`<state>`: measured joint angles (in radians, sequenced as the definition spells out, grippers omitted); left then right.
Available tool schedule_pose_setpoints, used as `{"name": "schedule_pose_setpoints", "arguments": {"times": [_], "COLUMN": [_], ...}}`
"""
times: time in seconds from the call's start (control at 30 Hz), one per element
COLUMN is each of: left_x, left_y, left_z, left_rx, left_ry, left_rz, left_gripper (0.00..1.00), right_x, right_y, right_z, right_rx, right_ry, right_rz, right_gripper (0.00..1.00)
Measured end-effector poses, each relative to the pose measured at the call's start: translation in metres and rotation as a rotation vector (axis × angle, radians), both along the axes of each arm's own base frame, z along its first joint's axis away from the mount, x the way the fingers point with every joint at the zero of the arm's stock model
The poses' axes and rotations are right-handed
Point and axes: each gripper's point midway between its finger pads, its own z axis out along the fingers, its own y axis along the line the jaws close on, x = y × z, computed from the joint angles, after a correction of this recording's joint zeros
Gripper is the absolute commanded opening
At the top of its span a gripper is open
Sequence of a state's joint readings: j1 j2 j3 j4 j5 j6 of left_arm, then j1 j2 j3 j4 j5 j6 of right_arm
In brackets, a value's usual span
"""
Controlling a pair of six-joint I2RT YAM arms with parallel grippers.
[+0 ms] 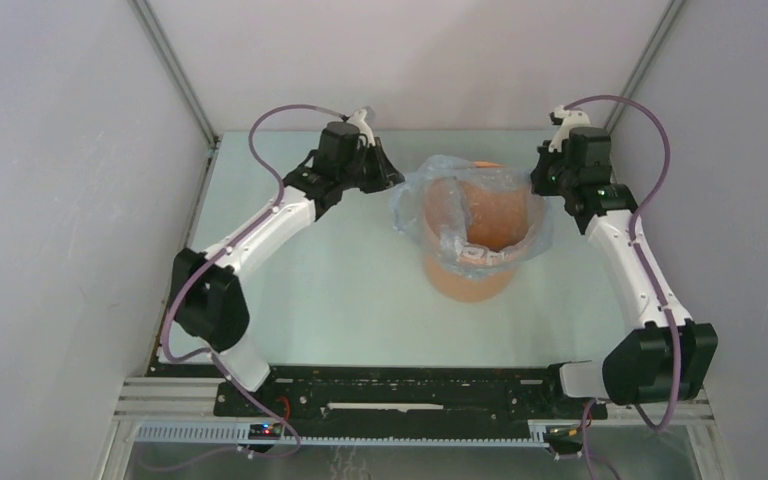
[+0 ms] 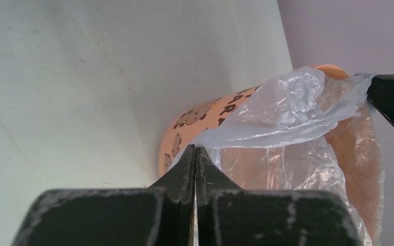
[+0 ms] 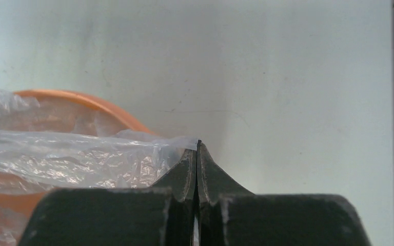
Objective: Put the trash bags into the trash bin
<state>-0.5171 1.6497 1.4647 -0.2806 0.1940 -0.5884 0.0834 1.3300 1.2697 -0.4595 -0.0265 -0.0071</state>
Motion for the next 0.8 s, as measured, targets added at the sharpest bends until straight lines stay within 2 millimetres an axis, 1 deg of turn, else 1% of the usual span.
{"name": "schedule_pose_setpoints", "arguments": {"times": [0.13, 0.23, 0.33, 0.5, 0.57, 0.67, 0.73, 0.8], "left_x": [0.004, 0.010, 0.016, 0.026, 0.029, 0.031, 0.031, 0.031], "left_y": [-0.014, -0.026, -0.035, -0.044, -0.045, -0.046, -0.044, -0.041], "left_z": [-0.018, -0.021, -0.016, 0.000, 0.003, 0.000, -0.009, -0.018], "left_rx": [-0.051, -0.100, -0.172, -0.358, -0.429, -0.511, -0.535, -0.545], "left_ry": [0.083, 0.123, 0.152, 0.222, 0.255, 0.326, 0.374, 0.417], "left_rz": [-0.014, -0.021, -0.019, -0.002, -0.001, 0.009, 0.027, 0.045], "left_gripper": [0.00, 0.00, 0.00, 0.00, 0.00, 0.00, 0.00, 0.00], "right_x": [0.010, 0.014, 0.019, 0.029, 0.033, 0.029, 0.024, 0.020], "right_y": [0.000, 0.002, 0.004, 0.011, 0.016, 0.021, 0.023, 0.025], "right_z": [-0.009, -0.018, -0.026, -0.041, -0.052, -0.074, -0.086, -0.093], "right_rx": [0.152, 0.241, 0.335, 0.441, 0.469, 0.510, 0.533, 0.545], "right_ry": [0.032, 0.072, 0.116, 0.236, 0.289, 0.380, 0.436, 0.470], "right_rz": [-0.004, -0.005, -0.009, 0.001, 0.004, -0.003, -0.015, -0.023], "right_gripper": [0.00, 0.00, 0.04, 0.04, 0.03, 0.02, 0.02, 0.02]}}
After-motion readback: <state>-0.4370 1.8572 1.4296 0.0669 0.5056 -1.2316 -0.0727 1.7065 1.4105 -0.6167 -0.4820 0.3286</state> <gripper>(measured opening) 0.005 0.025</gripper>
